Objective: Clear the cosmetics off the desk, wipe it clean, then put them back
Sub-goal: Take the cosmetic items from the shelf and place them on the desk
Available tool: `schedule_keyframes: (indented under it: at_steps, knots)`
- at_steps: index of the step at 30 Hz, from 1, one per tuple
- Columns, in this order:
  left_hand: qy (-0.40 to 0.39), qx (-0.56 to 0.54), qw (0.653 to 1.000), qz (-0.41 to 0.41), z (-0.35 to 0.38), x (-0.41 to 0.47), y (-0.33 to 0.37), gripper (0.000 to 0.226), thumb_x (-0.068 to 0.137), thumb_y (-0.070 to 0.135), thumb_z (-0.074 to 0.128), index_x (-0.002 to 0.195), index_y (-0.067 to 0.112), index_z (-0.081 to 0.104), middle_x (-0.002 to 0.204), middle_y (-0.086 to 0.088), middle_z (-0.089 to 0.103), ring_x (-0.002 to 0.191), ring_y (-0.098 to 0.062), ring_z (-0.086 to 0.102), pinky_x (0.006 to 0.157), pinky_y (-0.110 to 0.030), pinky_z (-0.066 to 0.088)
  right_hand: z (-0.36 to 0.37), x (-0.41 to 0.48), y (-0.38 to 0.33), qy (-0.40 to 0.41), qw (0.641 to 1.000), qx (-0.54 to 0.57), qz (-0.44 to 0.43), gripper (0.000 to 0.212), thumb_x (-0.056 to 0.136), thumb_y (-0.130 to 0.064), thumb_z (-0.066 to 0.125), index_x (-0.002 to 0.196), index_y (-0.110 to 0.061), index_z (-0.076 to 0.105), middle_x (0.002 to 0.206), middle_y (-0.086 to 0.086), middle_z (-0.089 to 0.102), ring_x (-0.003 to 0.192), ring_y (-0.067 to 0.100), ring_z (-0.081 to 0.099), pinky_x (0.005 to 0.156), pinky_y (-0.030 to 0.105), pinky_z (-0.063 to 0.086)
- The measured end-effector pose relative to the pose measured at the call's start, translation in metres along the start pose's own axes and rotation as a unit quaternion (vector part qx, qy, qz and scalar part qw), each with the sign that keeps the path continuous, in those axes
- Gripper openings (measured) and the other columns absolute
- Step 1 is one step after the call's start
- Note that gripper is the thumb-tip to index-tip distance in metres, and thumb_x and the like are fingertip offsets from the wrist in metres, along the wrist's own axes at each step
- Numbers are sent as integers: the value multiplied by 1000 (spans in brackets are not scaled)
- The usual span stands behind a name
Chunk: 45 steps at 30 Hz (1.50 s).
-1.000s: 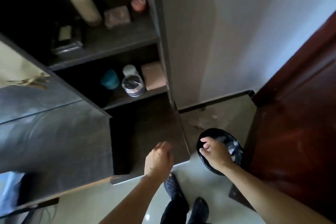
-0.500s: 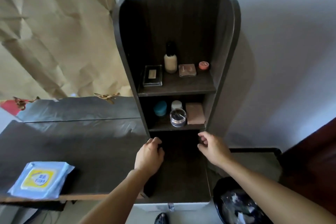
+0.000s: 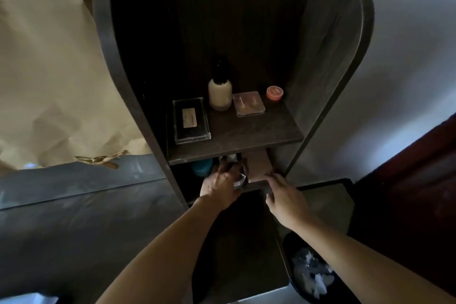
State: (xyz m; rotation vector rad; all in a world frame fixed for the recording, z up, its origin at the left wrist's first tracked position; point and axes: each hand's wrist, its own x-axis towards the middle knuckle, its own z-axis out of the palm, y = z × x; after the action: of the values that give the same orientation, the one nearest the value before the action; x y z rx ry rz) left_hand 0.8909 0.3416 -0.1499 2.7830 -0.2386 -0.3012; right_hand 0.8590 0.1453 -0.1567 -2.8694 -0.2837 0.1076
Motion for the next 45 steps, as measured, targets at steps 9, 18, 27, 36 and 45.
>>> schedule_keyframes:
  at_steps: [9,18,27,36,45]
  knots:
    - [61,-28,997,45,14,-22,-23,61,83,23,64,139,33,42,150,-4,27,129,-28,41,94,-38,50,21,17,-1,6,996,-64,-54,66,88,-27,54,146,-16,24,155,6,20,141,22,25,101,32,44]
    - [45,-23,999,13,13,-30,-33,63,84,25,63,142,31,38,143,-9,30,125,-28,43,93,-35,49,31,24,-17,-1,996,-94,-5,77,82,-36,62,146,-16,25,155,9,21,144,25,14,104,36,39]
    - [26,-44,999,-2,14,-14,-32,67,79,25,69,137,28,36,140,-6,33,120,-29,47,89,-41,51,31,-11,-18,172,973,123,92,29,86,-32,61,110,-16,57,112,1,55,103,18,56,67,28,50]
    - [45,-26,999,-8,16,-29,-31,92,72,35,75,146,17,24,132,-12,38,119,-30,44,95,-37,46,25,34,-27,27,557,671,488,43,78,-38,74,101,-7,56,97,15,68,75,22,69,54,29,53]
    - [34,-65,996,-42,11,-106,-28,74,61,30,79,124,15,44,119,-5,39,112,-24,41,92,-33,44,6,-29,-17,18,630,638,444,32,79,-28,73,96,-8,55,85,14,63,58,18,57,45,24,32]
